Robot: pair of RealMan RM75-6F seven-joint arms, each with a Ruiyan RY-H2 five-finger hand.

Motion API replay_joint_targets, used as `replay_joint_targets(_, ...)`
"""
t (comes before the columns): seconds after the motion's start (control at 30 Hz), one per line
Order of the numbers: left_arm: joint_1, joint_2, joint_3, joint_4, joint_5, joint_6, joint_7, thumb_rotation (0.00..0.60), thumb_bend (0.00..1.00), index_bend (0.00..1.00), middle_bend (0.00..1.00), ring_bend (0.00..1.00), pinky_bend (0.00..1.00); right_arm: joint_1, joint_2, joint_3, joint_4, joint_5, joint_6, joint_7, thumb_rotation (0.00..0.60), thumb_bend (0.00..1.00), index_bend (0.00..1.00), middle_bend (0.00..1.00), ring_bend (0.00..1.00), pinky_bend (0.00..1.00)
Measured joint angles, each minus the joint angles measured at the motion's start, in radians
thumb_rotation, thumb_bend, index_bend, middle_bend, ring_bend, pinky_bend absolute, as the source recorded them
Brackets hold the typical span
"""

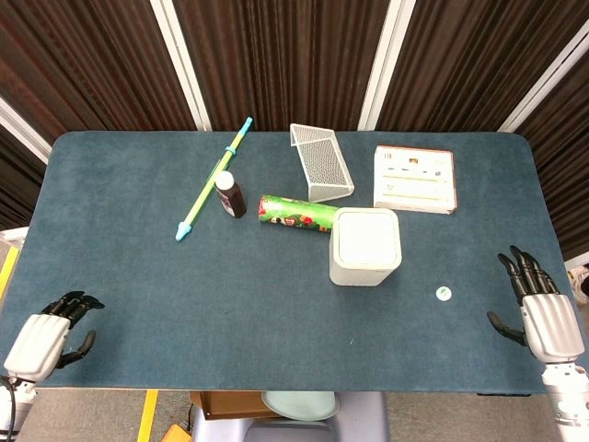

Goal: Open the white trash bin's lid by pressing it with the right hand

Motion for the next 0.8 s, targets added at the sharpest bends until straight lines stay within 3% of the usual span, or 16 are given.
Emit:
replay_joint_targets(0.17, 0.016, -0.010, -0.019, 0.007, -0.013, 0.048, 0.039, 0.600, 0.47, 0.33, 0.28, 0.18, 0.36, 0.004, 0.008, -0.005, -0.005, 0.007, -0.026, -0.023, 0.600, 0.33, 0.09, 0.06, 0.01, 0.31)
replay_joint_targets(0.4, 0.030, -0.025, -0.038, 0.018, -0.039, 0.073, 0.072, 0.600, 0.47, 0.34, 0.29, 0.18, 0.36, 0.007, 0.021, -0.007, -0.028, 0.019, -0.040, -0.056, 0.600, 0.34, 0.09, 0.19, 0.11, 0.35)
replay_joint_targets(0.57, 0.034, -0.019, -0.039, 0.014, -0.039, 0.082, 0.063, 0.600, 0.47, 0.34, 0.28, 0.18, 0.36, 0.005, 0.002, -0.008, -0.011, 0.006, -0.022, -0.103, 0.600, 0.44, 0.10, 0.46, 0.43, 0.60)
replay_joint_targets(0.8, 0.038, -0.011, -0.040, 0.008, -0.040, 0.089, 0.037, 0.600, 0.47, 0.34, 0.29, 0.18, 0.36, 0.003, -0.002, -0.024, -0.012, -0.045, 0.000, -0.113, 0.600, 0.61, 0.18, 0.71, 0.66, 0.77)
